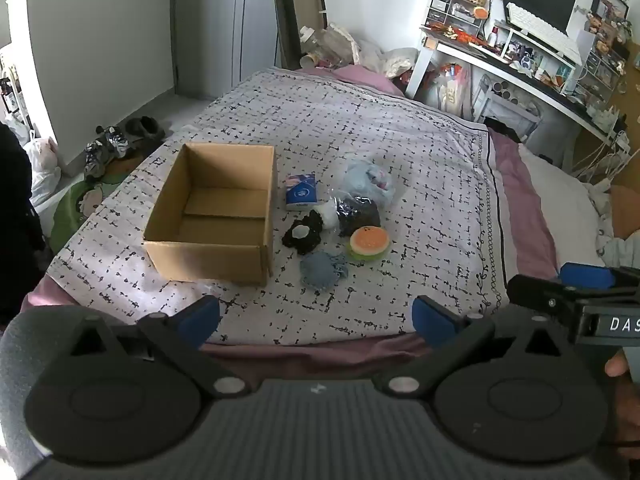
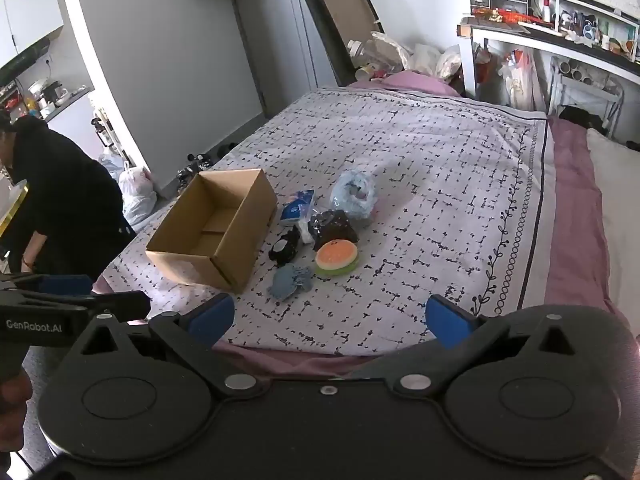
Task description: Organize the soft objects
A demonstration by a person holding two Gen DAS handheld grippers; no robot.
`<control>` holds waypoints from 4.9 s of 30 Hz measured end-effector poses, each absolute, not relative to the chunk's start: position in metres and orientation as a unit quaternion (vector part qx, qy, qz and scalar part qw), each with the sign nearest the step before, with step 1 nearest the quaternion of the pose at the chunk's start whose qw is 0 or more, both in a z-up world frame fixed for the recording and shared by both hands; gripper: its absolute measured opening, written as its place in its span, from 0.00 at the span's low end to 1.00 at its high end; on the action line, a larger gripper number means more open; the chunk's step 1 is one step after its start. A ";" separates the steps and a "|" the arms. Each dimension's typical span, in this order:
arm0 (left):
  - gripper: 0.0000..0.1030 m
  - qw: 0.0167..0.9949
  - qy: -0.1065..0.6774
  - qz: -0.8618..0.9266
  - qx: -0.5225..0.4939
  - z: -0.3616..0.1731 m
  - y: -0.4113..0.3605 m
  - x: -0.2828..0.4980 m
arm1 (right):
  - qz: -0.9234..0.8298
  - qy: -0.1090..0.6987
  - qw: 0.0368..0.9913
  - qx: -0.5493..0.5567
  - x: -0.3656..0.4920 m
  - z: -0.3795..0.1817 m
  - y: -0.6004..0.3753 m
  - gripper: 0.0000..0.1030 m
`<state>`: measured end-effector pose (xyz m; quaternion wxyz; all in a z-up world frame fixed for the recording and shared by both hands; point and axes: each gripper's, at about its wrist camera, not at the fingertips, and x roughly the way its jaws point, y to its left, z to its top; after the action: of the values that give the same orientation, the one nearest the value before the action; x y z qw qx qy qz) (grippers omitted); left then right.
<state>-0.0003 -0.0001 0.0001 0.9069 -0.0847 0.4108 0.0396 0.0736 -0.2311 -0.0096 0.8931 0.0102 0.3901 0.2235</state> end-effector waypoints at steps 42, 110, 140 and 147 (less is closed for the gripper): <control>0.99 0.908 0.407 0.041 -0.086 0.009 0.003 -0.005 | 0.200 0.381 0.902 -0.011 0.070 -0.006 -0.229 1.00; 0.99 0.903 0.415 0.022 -0.107 -0.017 0.007 0.041 | 0.190 0.407 0.893 0.006 0.108 -0.036 -0.219 1.00; 0.95 0.873 0.460 0.024 -0.160 -0.100 0.007 0.122 | 0.188 0.461 0.864 0.083 0.198 -0.101 -0.215 1.00; 0.87 0.862 0.473 0.032 -0.179 -0.122 0.008 0.139 | 0.199 0.478 0.848 0.113 0.218 -0.118 -0.211 1.00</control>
<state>0.1391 0.0085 -0.1220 0.8621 -0.1785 0.4731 0.0325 0.2180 -0.2107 -0.1184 0.8478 0.1127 0.4785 0.1990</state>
